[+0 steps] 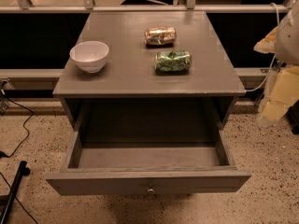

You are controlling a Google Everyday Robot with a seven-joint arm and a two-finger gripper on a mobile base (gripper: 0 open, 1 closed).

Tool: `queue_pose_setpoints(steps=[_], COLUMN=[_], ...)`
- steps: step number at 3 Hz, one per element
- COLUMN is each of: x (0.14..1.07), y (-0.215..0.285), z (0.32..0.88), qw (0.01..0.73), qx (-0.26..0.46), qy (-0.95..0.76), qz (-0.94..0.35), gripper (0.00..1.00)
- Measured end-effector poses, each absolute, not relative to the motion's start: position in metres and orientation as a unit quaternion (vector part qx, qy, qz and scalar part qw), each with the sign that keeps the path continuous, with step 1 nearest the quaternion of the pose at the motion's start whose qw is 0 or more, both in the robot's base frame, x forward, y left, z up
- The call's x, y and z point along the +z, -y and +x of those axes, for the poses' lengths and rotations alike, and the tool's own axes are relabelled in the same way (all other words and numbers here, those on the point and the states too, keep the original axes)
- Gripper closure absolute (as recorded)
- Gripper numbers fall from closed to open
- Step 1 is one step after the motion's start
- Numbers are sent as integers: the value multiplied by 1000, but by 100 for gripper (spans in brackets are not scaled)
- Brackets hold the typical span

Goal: Close top drawer

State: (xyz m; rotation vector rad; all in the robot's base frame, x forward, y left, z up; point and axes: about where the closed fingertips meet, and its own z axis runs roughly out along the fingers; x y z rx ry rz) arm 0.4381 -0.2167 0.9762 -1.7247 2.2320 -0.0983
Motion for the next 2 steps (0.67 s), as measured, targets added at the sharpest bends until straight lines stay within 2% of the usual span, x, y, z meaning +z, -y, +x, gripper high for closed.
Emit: queue_pose_setpoints(steps=[2], x=[955], y=[205], z=[437], qw=[169], qx=[-20], qy=[-774], qz=[-610], gripper=[0])
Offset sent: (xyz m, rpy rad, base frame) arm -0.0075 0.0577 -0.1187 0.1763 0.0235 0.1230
